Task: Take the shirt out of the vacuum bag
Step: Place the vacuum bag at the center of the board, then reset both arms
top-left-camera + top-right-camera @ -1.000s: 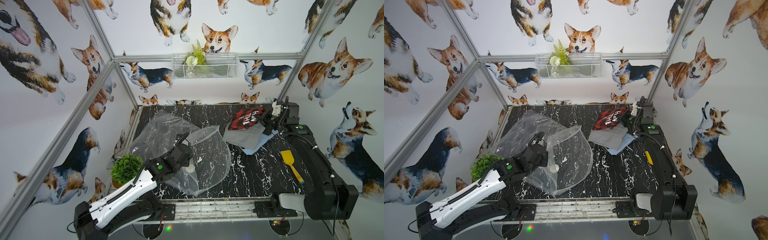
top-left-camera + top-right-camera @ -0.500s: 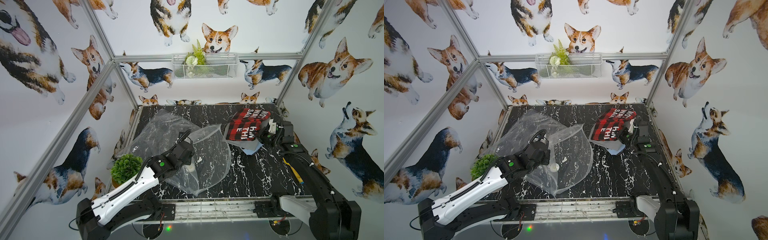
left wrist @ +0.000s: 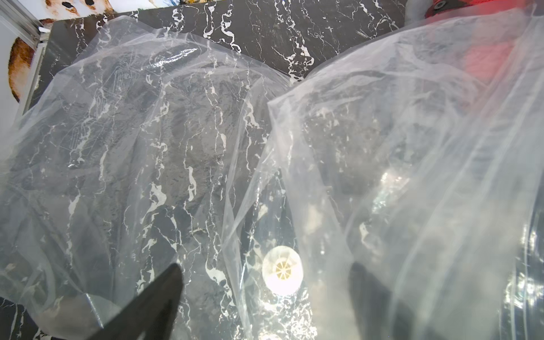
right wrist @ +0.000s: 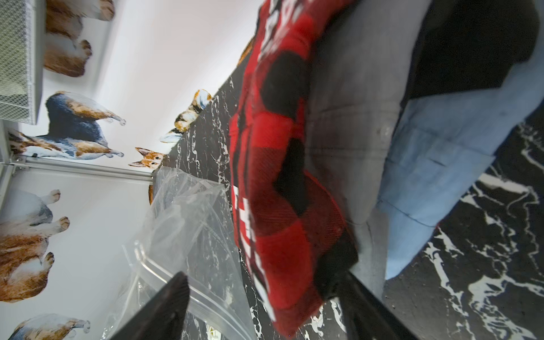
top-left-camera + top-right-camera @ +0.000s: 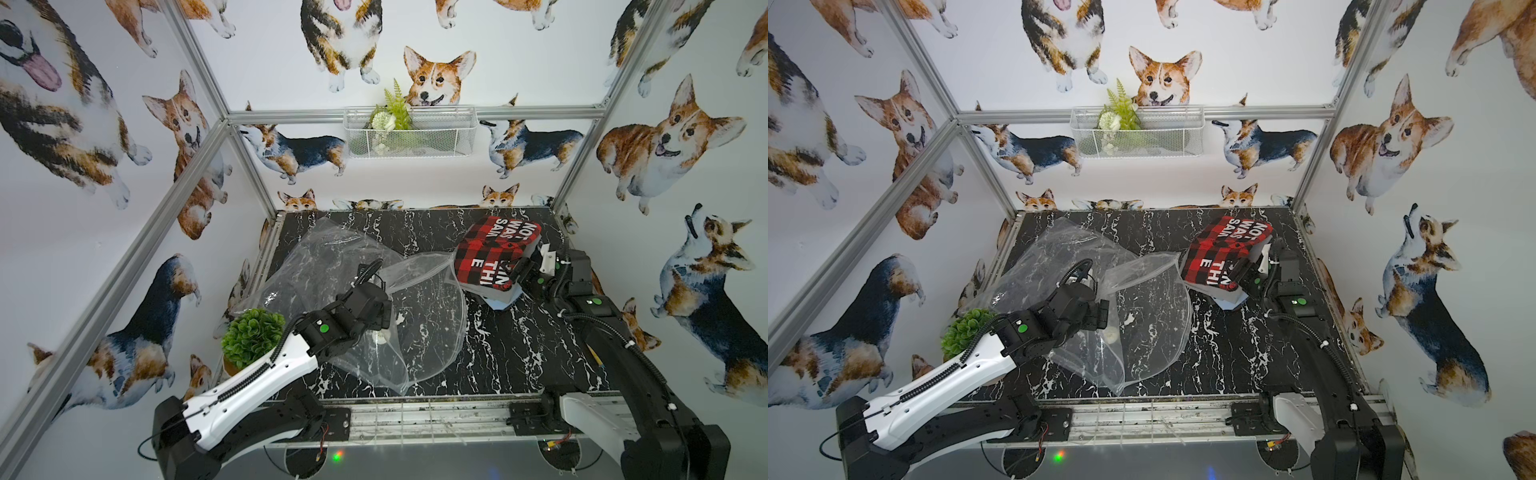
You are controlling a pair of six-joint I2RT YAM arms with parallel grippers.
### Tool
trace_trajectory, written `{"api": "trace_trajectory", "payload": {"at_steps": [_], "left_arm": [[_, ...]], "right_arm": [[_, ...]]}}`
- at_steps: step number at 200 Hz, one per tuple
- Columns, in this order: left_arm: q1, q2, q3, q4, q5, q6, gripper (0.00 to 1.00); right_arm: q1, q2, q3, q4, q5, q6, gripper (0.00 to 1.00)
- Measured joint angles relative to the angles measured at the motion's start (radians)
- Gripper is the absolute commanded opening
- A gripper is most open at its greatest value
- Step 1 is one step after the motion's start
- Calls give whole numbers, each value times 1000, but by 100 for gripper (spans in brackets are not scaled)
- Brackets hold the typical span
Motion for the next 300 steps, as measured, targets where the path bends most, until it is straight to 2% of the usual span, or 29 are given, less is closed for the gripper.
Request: {"api": "trace_trajectory", "payload": {"at_steps": [45, 77, 97, 110, 130, 152, 174, 204, 226, 247, 267, 278, 287, 300], "left_arm": [[0, -54, 28, 3, -61, 26, 100], [0, -131, 92, -3, -207, 67, 100], [2, -196, 124, -10, -346, 77, 100], [6, -252, 124, -15, -396, 97, 100], [7, -351, 87, 31, -400, 139, 100], [8, -435, 30, 87, -356, 182, 100], [8, -495, -37, 171, -377, 229, 100], [13, -494, -135, 248, -414, 330, 100], [35, -463, -175, 321, -454, 393, 100], [115, -428, -243, 404, -442, 478, 100], [322, -381, -276, 452, -336, 494, 100], [491, -354, -292, 472, -237, 464, 100], [558, -334, -314, 504, -218, 443, 100], [587, -300, -350, 563, -144, 444, 100]], "right_arm": [[0, -26, 168, -140, 97, -84, 100], [0, -43, 262, -232, 200, -129, 100], [0, -72, 283, -260, 264, -133, 100], [0, -106, 273, -256, 296, -133, 100], [0, -158, 230, -238, 324, -132, 100], [0, -173, 217, -220, 352, -133, 100], [0, -187, 156, -153, 370, -152, 100], [8, -144, 129, -131, 384, -193, 100], [15, -143, 126, -112, 469, -249, 100], [23, -153, 57, -63, 529, -354, 100], [25, -171, -62, 74, 548, -469, 100], [25, -183, -145, 160, 550, -527, 100], [25, -186, -207, 229, 555, -564, 100], [25, -180, -284, 317, 555, -609, 100]]}}
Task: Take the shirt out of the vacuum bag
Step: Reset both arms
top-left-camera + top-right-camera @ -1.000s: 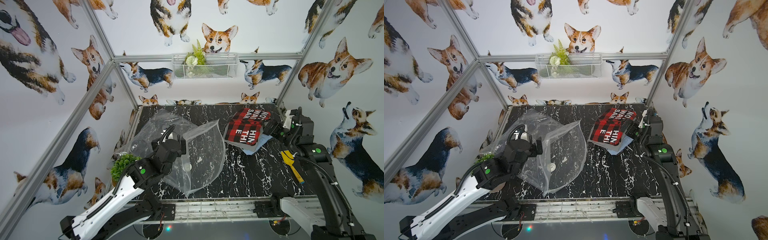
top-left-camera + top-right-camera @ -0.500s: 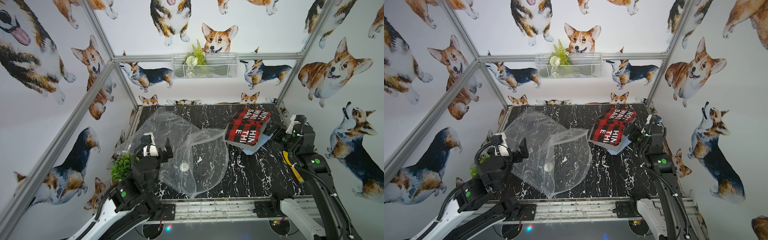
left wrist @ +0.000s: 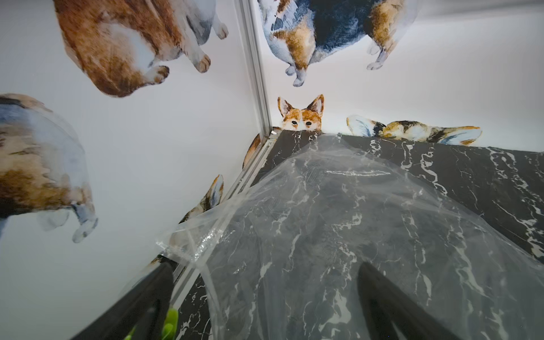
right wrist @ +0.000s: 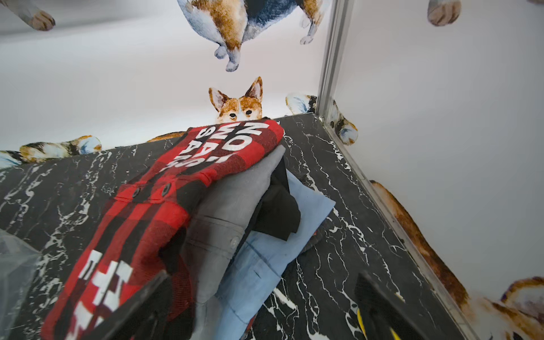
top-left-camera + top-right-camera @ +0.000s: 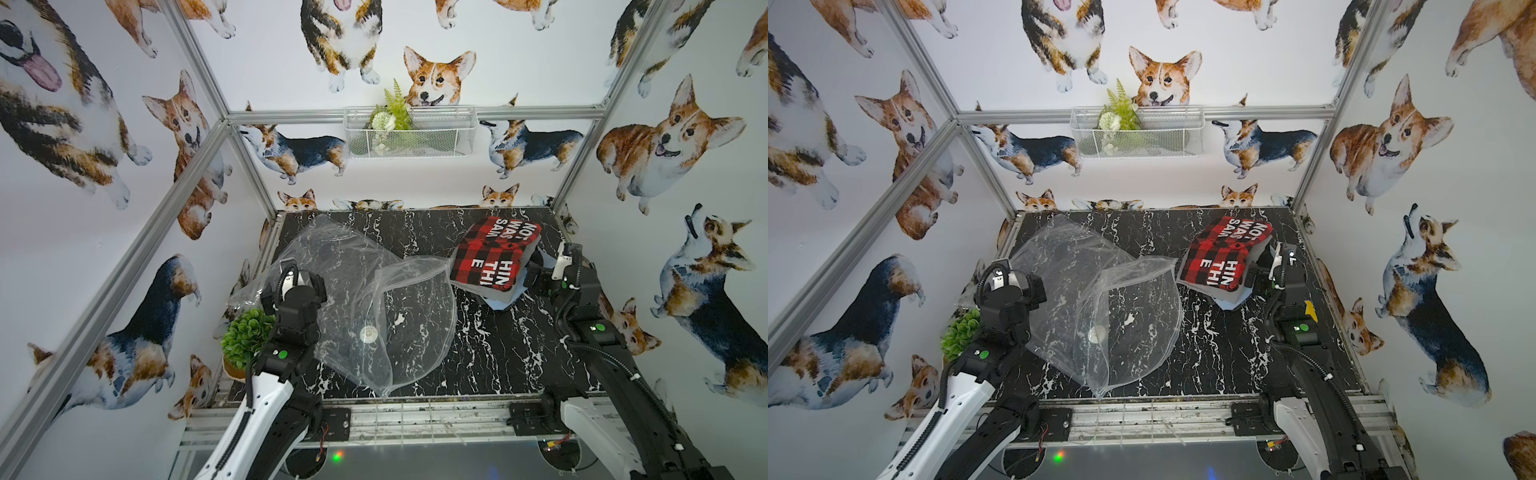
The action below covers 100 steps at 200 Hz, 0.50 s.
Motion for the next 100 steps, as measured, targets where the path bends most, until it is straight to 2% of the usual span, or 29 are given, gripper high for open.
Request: {"api": "trace_trajectory", "payload": {"at_steps": [13, 42, 73, 100], "left_arm": [[37, 66, -24, 70, 45, 2, 100], [74, 195, -26, 202, 110, 7, 100], [122, 354, -26, 306, 166, 13, 100], [167, 423, -38, 353, 215, -2, 100]], "right_arm": [[0, 21, -75, 112, -1, -46, 100], [-8, 92, -121, 250, -41, -98, 100], [-74, 169, -144, 375, -109, -99, 100], [-81, 222, -169, 444, -160, -100, 100]]}}
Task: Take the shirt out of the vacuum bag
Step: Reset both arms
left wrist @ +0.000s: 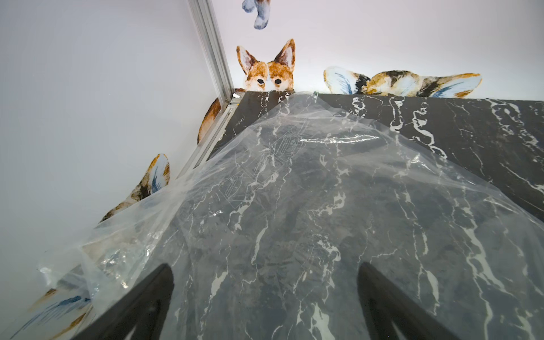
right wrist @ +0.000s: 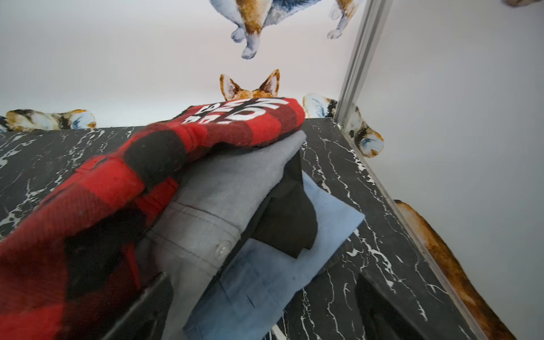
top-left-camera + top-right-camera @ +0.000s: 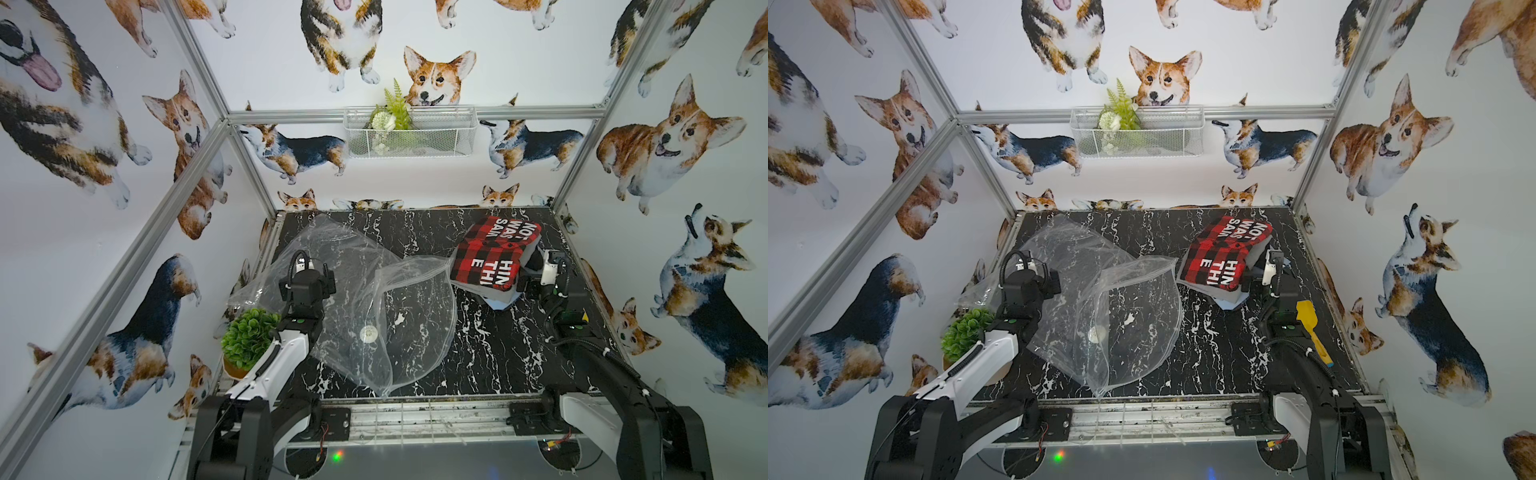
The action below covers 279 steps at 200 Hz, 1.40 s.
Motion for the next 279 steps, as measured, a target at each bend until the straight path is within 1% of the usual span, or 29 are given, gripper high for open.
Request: {"api": "trace_trajectory", "payload": {"at_steps": [15, 36, 61, 97, 112, 142, 152, 168, 189, 220, 279], "left_arm": [[15, 16, -11, 12, 29, -4, 100], [20, 30, -43, 42, 59, 3, 100], [29, 71, -75, 113, 77, 13, 100], [55, 196, -100, 280, 123, 5, 100], [56, 254, -121, 351, 148, 6, 100], [53, 372, -107, 482, 202, 19, 100], [49, 414, -123, 541, 206, 23, 100], [45, 437, -127, 550, 208, 26, 100], [43, 441, -125, 595, 208, 27, 100], [37, 441, -123, 616, 207, 30, 100], [27, 441, -123, 625, 198, 33, 100]], "right_arm": [[-11, 31, -4, 20, -1, 5, 100], [-12, 64, -42, 76, -34, 3, 100], [-17, 127, -41, 124, -51, 5, 100], [-16, 257, -80, 243, -102, 2, 100], [-10, 310, -86, 309, -108, 0, 100], [-3, 414, -117, 463, -102, 3, 100], [-2, 422, -106, 467, -97, 3, 100], [-3, 425, -84, 463, -91, 3, 100], [-6, 429, -81, 463, -81, 6, 100], [-10, 435, -66, 453, -55, 18, 100], [-18, 437, -60, 441, -37, 43, 100]]}}
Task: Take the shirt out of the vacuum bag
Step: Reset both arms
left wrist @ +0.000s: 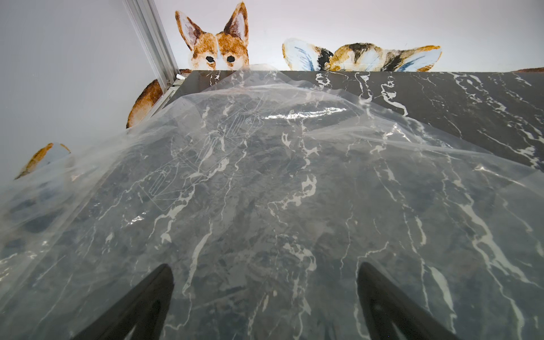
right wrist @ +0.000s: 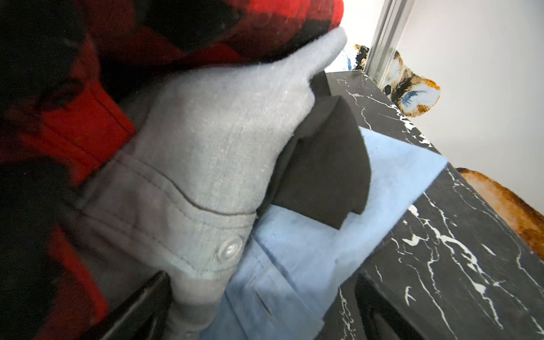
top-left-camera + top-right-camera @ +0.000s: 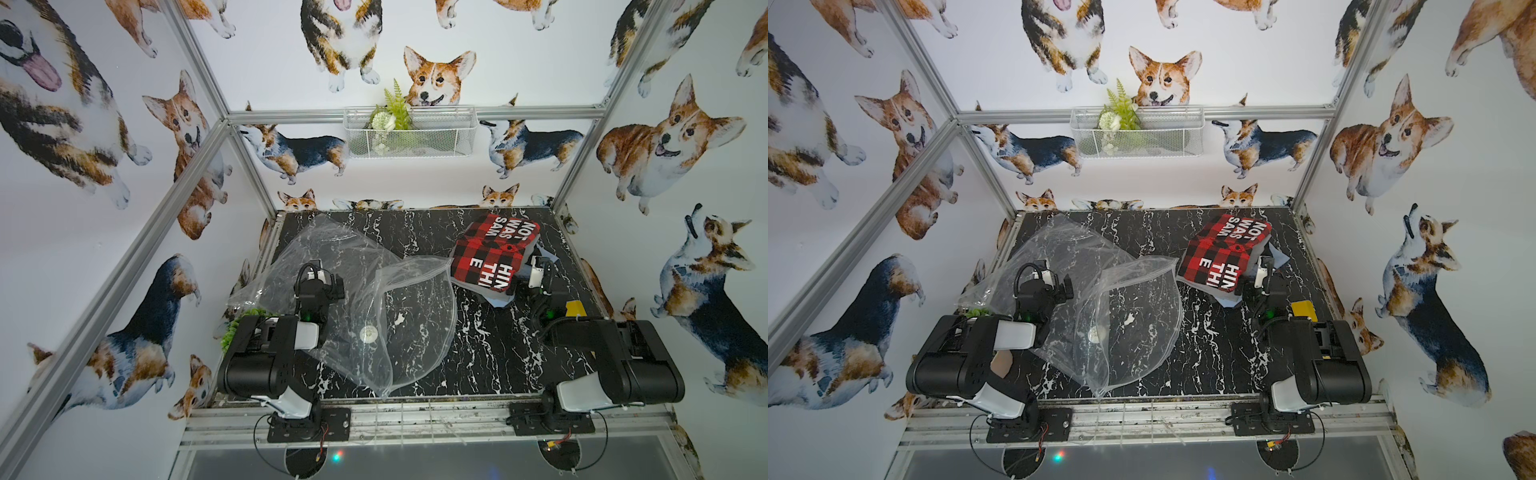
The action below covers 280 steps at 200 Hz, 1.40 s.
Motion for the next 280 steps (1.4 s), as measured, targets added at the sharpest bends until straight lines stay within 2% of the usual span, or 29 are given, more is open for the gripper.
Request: {"api": "trace_trajectory", "payload": {"at_steps": [104, 280], "left_arm": [[-14, 1, 2, 0, -35, 12, 100], [-14, 1, 2, 0, -35, 13, 100]], "right_arm": [[-18, -4, 2, -4, -48, -3, 100], [-18, -1, 4, -8, -50, -3, 100]]}}
